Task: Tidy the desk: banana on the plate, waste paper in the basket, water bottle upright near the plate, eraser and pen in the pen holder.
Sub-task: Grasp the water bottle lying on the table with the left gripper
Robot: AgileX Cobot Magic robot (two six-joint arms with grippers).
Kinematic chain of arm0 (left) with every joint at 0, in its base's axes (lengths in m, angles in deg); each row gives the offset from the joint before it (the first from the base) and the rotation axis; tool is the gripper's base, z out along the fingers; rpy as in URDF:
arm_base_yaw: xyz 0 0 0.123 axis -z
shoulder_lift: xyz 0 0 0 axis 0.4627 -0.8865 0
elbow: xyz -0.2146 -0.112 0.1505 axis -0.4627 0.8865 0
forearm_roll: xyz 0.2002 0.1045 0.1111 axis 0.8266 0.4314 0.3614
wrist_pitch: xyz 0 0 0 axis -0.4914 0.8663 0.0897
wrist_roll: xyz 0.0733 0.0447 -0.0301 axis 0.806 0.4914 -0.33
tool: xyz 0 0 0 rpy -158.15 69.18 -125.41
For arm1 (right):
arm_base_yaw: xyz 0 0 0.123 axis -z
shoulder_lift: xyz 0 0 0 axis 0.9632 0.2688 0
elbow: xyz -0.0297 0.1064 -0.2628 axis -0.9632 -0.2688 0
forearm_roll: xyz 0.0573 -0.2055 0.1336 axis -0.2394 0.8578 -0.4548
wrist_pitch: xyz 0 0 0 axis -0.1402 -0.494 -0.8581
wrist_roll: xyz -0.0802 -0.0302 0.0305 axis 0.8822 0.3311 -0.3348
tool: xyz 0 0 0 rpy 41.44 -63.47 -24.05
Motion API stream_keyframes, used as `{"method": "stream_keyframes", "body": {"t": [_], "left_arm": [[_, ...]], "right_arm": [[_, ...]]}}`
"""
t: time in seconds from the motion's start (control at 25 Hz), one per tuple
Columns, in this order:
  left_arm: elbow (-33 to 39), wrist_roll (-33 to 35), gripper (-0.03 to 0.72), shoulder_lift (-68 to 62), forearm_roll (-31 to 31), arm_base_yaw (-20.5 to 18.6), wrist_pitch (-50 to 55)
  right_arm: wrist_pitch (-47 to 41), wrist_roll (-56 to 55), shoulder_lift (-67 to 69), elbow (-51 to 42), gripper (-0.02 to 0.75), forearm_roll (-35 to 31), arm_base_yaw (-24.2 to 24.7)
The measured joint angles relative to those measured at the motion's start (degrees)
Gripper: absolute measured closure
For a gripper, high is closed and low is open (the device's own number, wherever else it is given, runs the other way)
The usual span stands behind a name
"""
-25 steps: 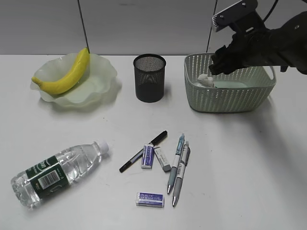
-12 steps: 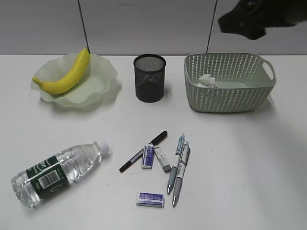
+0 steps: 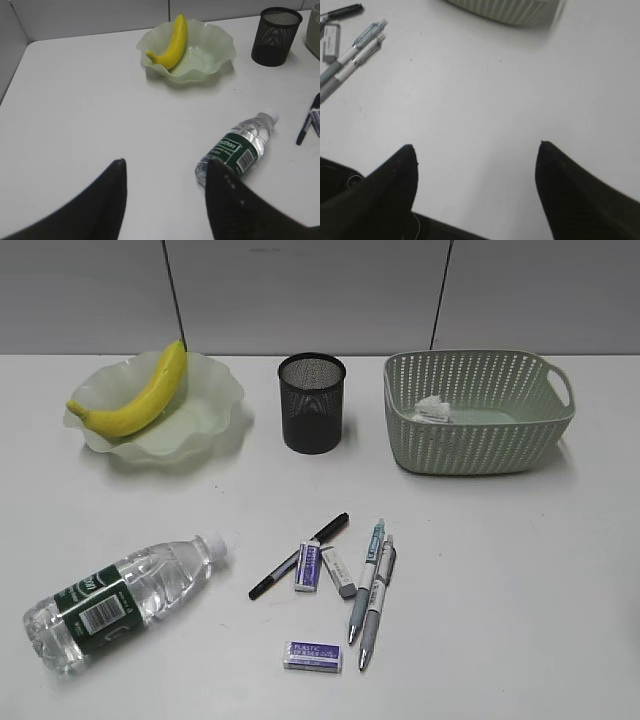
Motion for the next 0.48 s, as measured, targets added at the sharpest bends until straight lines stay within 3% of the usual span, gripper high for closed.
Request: {"method": "stream_keyframes", "body": {"t": [0.24,0.48], "left_arm": [[0.0,0.0,0.307,0.0,0.0,0.0,0.0],[0.0,0.0,0.307,0.0,0.0,0.0,0.0]], "right_arm": [[-6.0,-0.1,-21.2,-12.2,0.162,-4.8,0.0],[-11.9,-0.1,-42.1,-17.0,0.162,-6.2,0.0]]}}
